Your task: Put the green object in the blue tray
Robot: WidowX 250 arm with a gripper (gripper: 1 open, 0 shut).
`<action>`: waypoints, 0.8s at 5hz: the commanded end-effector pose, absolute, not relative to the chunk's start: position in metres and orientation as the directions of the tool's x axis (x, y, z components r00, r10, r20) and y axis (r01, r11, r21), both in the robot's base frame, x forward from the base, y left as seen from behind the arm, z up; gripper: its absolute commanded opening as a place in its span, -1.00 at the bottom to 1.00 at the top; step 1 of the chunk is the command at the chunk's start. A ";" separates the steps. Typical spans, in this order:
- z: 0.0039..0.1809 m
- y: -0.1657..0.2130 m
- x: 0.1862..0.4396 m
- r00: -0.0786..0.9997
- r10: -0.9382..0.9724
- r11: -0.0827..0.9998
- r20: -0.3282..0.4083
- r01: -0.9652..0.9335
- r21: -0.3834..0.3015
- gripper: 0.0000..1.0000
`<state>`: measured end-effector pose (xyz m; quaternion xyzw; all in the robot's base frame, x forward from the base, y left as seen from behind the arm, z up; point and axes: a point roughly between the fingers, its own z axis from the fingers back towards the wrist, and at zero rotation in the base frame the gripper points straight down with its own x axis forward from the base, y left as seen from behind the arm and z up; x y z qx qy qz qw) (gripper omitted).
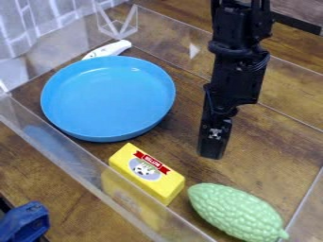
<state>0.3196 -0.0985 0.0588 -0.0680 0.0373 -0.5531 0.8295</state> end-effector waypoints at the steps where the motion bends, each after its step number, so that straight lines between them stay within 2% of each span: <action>1: 0.066 -0.108 0.318 0.353 -0.935 0.345 0.044 0.930 -0.124 1.00; 4: 0.050 -0.120 0.317 0.333 -0.940 0.323 0.072 0.938 -0.125 1.00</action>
